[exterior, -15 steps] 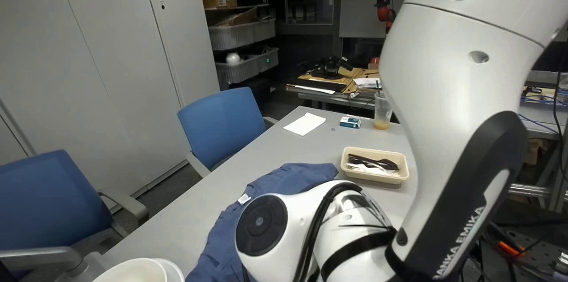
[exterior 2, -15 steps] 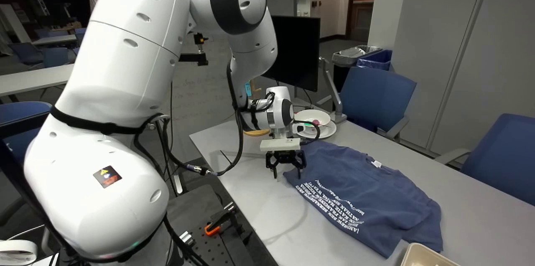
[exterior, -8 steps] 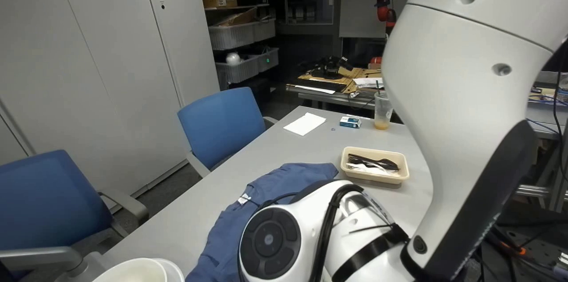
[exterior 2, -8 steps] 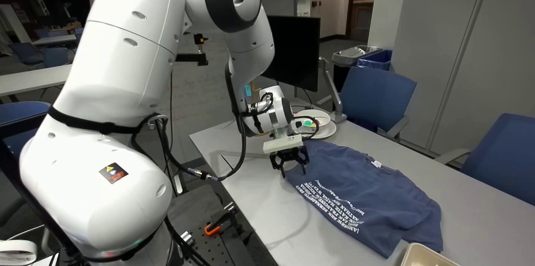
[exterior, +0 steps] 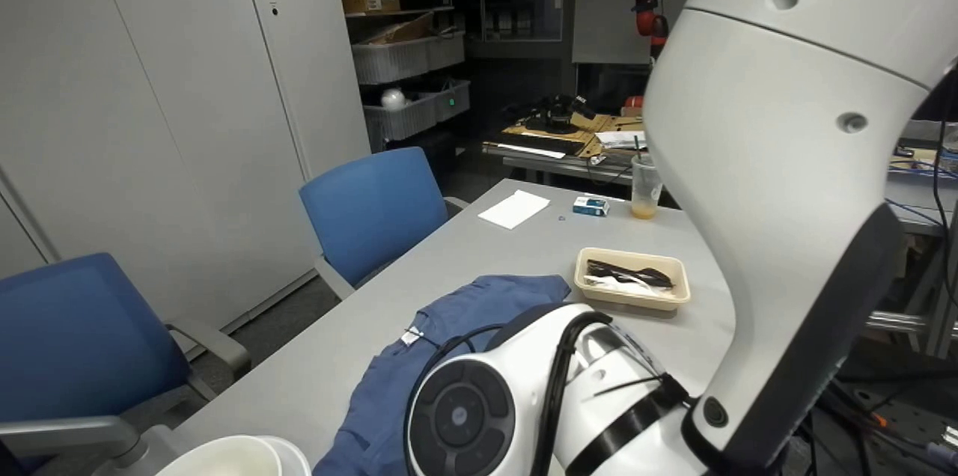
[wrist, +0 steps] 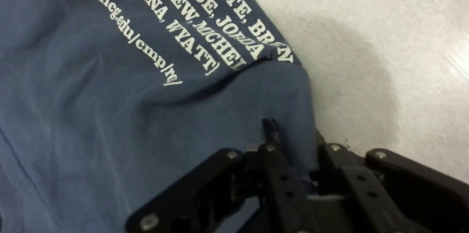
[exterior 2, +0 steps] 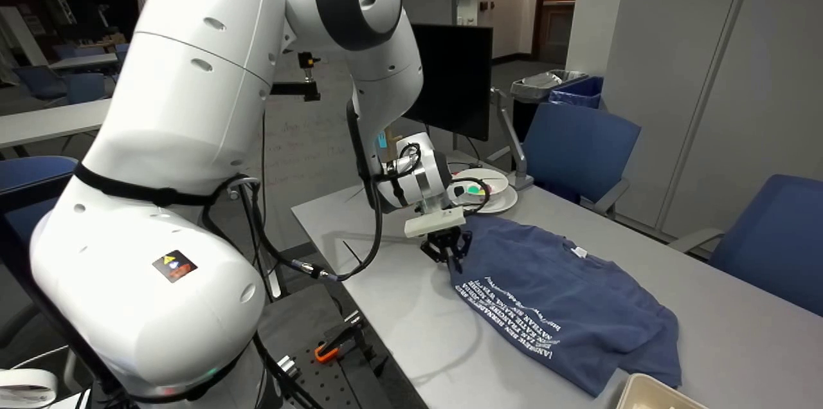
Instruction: Fold the t-shirt from bottom to top then left to right
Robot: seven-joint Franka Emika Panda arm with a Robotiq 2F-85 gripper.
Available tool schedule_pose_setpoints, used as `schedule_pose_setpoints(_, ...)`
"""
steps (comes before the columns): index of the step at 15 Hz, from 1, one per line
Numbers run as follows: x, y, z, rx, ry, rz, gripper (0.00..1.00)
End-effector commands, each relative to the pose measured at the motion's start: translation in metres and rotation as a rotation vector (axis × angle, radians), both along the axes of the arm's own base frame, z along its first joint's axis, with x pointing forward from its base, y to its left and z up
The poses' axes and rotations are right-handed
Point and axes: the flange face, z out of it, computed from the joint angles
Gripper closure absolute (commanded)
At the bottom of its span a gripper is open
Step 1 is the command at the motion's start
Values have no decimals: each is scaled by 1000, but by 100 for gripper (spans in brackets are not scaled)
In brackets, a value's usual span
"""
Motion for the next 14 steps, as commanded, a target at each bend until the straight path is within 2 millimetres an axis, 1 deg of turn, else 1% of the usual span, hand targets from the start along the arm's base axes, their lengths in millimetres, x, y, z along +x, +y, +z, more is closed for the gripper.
schedule_pose_setpoints(1, 1, 9, 5, 12, 3, 2, 100)
schedule_pose_setpoints(3, 0, 15, 16, 50, 48, -1, 100)
schedule_pose_setpoints(5, 4, 14, 31, 104, 116, -44, 99)
schedule_pose_setpoints(7, 16, 5, 49, 152, 175, -113, 99)
schedule_pose_setpoints(9, 34, -17, 68, 182, 180, -197, 99)
schedule_pose_setpoints(11, 51, -50, 87, 208, 154, -303, 99)
schedule_pose_setpoints(13, 62, -91, 105, 219, 76, -422, 99)
schedule_pose_setpoints(14, 65, -115, 113, 214, 32, -469, 99)
